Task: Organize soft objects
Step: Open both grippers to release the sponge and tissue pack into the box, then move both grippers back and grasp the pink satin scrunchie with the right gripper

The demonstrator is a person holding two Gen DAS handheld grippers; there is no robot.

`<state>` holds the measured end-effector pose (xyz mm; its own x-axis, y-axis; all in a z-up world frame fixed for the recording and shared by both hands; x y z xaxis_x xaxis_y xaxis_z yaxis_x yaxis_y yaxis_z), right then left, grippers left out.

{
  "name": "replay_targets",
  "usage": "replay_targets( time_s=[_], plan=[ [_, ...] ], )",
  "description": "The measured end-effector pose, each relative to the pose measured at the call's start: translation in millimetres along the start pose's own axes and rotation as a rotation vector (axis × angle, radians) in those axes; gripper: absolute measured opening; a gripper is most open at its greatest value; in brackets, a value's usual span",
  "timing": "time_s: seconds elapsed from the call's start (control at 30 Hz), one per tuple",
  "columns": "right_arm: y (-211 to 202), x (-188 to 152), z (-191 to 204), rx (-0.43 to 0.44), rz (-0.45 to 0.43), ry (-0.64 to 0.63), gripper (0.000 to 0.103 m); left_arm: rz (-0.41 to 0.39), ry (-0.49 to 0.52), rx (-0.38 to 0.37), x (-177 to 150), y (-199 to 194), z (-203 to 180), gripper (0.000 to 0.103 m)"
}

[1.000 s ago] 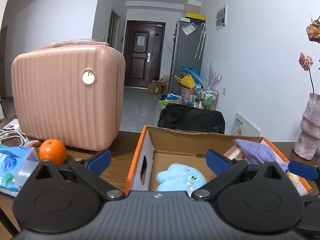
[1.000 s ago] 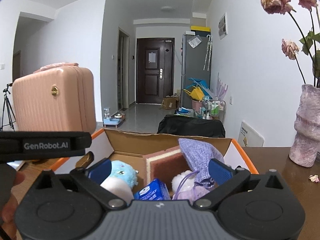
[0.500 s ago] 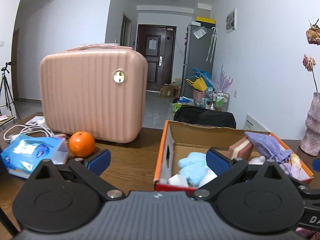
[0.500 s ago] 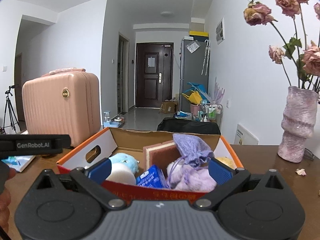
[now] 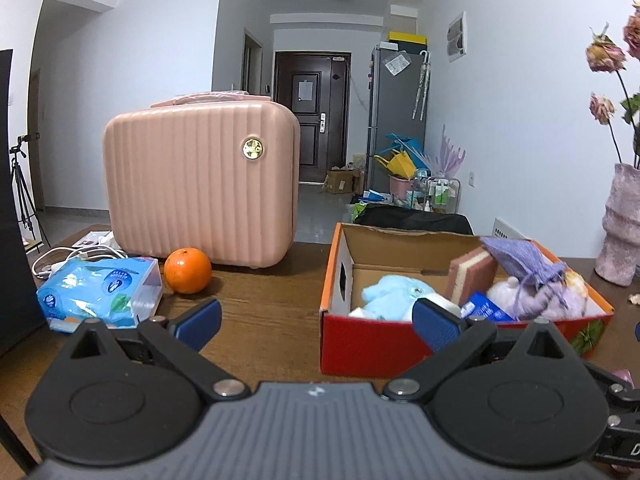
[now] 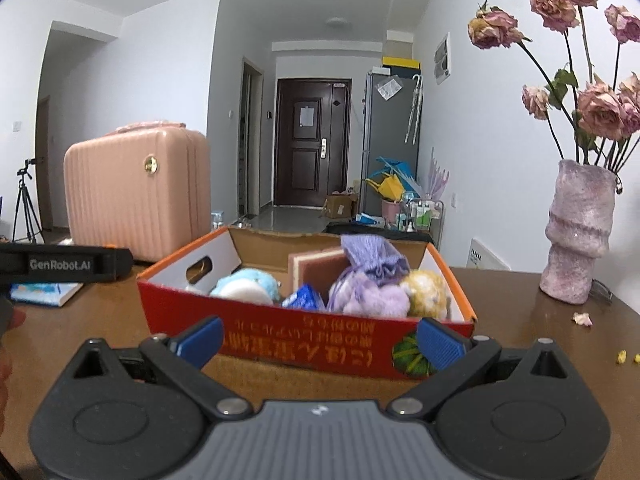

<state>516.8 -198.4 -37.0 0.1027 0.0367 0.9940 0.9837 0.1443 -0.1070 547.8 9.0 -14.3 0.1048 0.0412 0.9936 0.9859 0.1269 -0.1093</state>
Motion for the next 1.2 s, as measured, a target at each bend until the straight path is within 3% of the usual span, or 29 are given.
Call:
replay_targets(
  time_s=[0.57,1.2],
  plan=[
    [-48.2,-17.9,-19.0,-0.031,0.031,0.01,0.103,0.019,0.026,-0.044,-16.2,-59.6,-13.4,0.103],
    [-89.1,-30.9,-30.3,-0.033,0.044,0.014,0.103,0.105,-0.005,-0.098,-39.7,-102.0,-16.3,0.103]
  ],
)
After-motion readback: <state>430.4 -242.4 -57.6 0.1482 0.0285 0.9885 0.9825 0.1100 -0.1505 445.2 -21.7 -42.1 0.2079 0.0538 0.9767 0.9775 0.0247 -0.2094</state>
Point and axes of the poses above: each gripper's, at about its wrist camera, not at the fingertips, and y roughly the way its jaws point, z to its left, x to its top, the point moved 10 cm from there along y, roughly the way its jaws point, and after that the axes turned 15 degrees about -z, right-handed, at the moved point
